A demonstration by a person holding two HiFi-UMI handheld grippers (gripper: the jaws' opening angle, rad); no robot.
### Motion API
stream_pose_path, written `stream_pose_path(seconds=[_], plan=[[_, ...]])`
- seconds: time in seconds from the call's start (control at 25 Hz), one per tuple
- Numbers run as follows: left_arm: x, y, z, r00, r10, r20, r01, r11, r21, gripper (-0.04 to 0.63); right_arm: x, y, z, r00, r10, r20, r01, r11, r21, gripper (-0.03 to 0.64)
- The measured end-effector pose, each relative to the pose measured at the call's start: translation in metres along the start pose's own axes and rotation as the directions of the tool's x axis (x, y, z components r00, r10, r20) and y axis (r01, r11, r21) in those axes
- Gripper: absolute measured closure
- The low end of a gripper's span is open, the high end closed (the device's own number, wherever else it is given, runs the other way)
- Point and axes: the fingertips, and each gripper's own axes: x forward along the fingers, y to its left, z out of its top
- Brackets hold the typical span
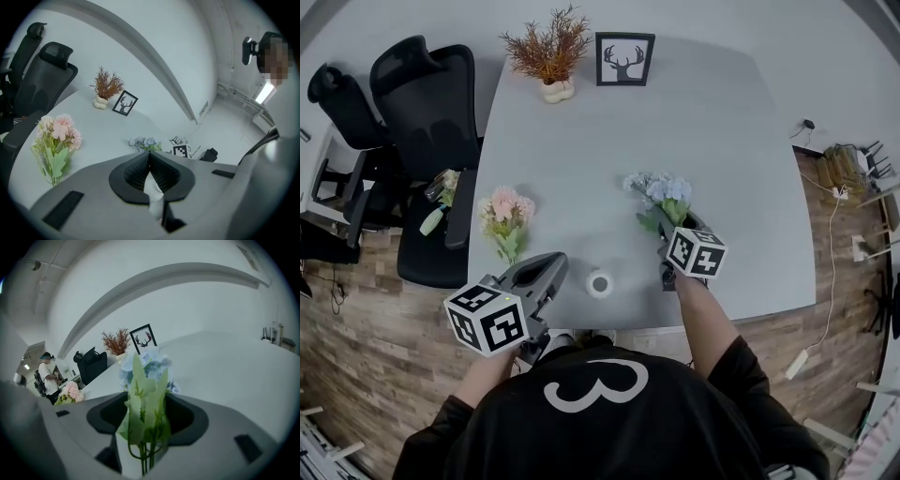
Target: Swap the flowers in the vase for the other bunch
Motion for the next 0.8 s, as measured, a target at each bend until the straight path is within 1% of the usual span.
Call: stream_pose_path(seconds=[0.08, 0.16, 0.36, 0.44, 0.52, 0.6, 0.68, 0.76, 0.8], plan=[[0.001, 0.0, 0.001, 1.0, -0.002, -0.009, 0.002, 1.0, 0.012, 0.584, -0.003, 0.001, 0.006, 1.0, -0.001, 0.025, 0.001, 1.0, -0.003, 0.346], [0.001, 0.002, 0.001, 1.0, 0.0, -0.009, 0.0, 1.0, 0.013, 0.584, -0.006, 0.005, 0.01, 0.999, 0.007, 0.046, -0.006, 1.0, -0.012, 0.325], [0.001, 0.001, -0.002, 1.0, -0.019, -0.006, 0.019, 1.0, 0.01, 0.584, -0.02, 0.011, 0.023, 0.995, 0.019, 0.098, -0.017, 1.0, -0.02, 0.316], [-0.001, -0.002, -0.002, 0.999, -0.032, -0.006, 0.032, 0.999, 0.015, 0.584, -0.03, 0.011, 0.032, 0.991, -0.003, 0.131, 0.012, 0.998, -0.069, 0.316], [-0.005, -0.005, -0.001, 0.999, -0.049, -0.004, 0.049, 0.999, 0.022, 0.584, -0.043, 0.016, 0.042, 0.986, -0.026, 0.166, 0.051, 0.988, -0.146, 0.316], [-0.012, -0.009, 0.001, 0.998, -0.066, 0.003, 0.066, 0.997, 0.034, 0.584, -0.059, 0.028, 0.056, 0.978, -0.02, 0.209, 0.064, 0.976, -0.206, 0.316], [-0.022, -0.011, 0.003, 0.997, -0.082, 0.01, 0.081, 0.996, 0.044, 0.584, -0.08, 0.052, 0.069, 0.966, 0.029, 0.256, 0.038, 0.967, -0.253, 0.319], [-0.033, -0.014, 0.005, 0.995, -0.099, 0.02, 0.098, 0.994, 0.048, 0.584, -0.106, 0.086, 0.081, 0.947, 0.117, 0.298, -0.022, 0.953, -0.303, 0.358], [-0.039, -0.016, 0.006, 0.994, -0.108, 0.026, 0.106, 0.993, 0.049, 0.584, -0.119, 0.104, 0.085, 0.935, 0.166, 0.313, -0.058, 0.944, -0.325, 0.391]])
